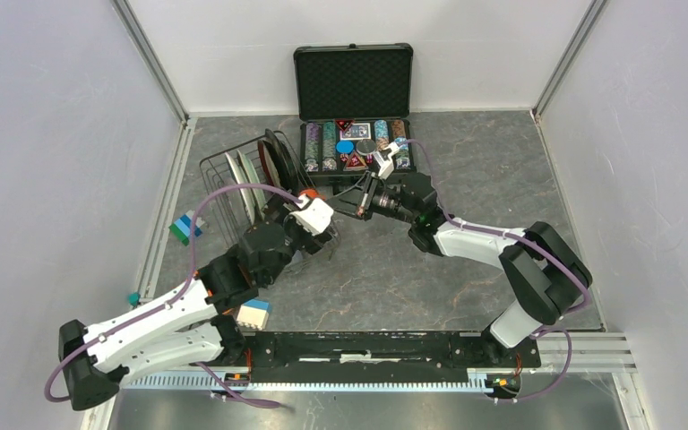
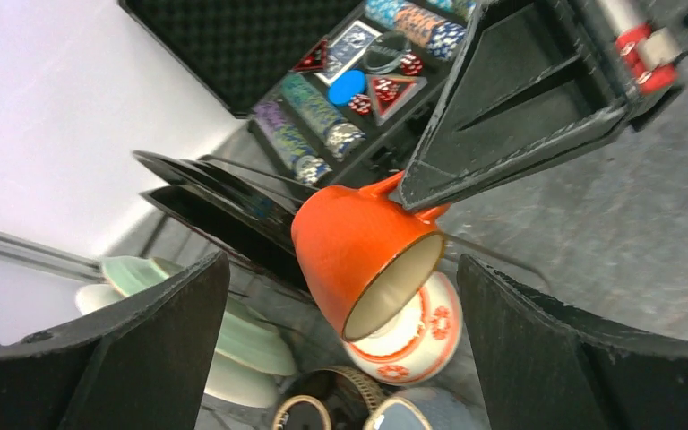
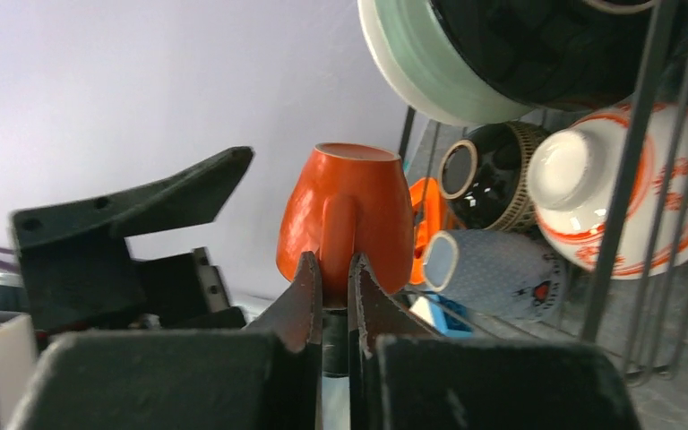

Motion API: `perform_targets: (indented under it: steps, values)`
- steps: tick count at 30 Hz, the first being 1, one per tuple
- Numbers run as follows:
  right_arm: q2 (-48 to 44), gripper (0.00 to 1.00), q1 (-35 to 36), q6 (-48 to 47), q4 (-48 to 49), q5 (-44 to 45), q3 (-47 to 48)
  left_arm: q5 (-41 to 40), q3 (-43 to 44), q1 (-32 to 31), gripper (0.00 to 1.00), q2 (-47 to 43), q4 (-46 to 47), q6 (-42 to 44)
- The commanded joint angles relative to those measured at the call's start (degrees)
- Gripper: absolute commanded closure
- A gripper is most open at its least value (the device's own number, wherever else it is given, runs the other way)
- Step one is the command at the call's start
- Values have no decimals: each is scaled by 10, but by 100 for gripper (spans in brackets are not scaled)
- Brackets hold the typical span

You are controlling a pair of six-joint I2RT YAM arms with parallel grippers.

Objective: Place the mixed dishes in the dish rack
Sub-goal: Pick up the cup from the dish rack.

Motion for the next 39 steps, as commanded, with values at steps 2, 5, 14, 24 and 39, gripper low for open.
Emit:
perform_targets:
  steps: [2,5,14,24,39]
  values:
    - [-35,100,-6,-156,-38,32,51,150,104,72,0,-12,-167,-183]
    - [-49,100,-14,-233,-71,41,52,345,136,203,0,-3,-221,-236]
    - [-103,100,-20,-521,-158,-122,58,776,224,407,0,106,-294,-278]
    - [-115,100,-31,-524,-114,-316,64,942,259,446,0,144,-375,-220]
    - [-13,100,-33,-33,514,-409,52,949,289,417,0,160,-416,-207]
